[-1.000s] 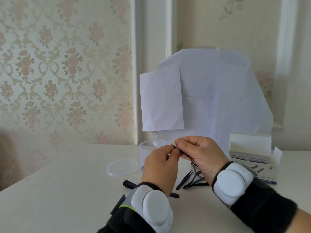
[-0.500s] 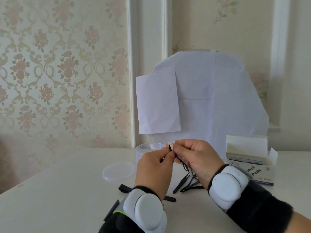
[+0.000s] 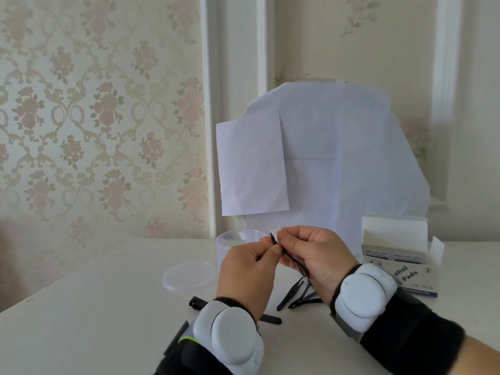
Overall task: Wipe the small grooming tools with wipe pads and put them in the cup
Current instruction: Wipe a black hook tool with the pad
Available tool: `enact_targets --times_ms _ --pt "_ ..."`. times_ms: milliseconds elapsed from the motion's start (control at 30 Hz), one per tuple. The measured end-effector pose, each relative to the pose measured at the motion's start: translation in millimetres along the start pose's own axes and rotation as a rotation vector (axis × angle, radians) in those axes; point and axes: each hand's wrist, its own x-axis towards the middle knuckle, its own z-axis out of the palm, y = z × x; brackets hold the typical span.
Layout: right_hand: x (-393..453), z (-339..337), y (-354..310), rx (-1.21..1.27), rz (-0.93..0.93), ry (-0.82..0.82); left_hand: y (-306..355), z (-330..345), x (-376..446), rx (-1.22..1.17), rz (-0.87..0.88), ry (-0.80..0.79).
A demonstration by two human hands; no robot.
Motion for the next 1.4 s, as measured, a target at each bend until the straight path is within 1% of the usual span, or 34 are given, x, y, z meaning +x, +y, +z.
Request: enact_targets --times_ms 133,267,500,733,900,1033,1133,1267,1400 --pt "1 0 1 -0.047 -0.022 -0.015 -2 1 3 0.041 -0.013 0.012" --pt "1 -1 0 -0.087 -0.006 -0.023 -2 0 2 0.003 -0.035 0.009" --pt "2 -4 0 -0.116 0.0 0.01 -6 1 4 -0.003 -0.04 -0.004" --pt "3 -3 3 -0.185 -0.052 0.079 -5 1 4 0.027 -0.051 0.001" --pt "0 0 4 -0.216 -0.079 0.082 0 0 2 0.027 -0.069 -0.008" --pt "-4 5 1 -0.206 -0.125 0.114 1 0 4 0.022 -0.041 0.0" --pt "-8 7 -4 -0.235 -0.15 0.101 2 0 4 0.024 -0.025 0.016" --pt "-7 6 -7 -0.271 -0.158 0.121 3 1 2 0.08 0.047 0.036" --pt "-6 5 -6 -0.205 -0.151 0.167 3 2 2 0.118 0.094 0.025"
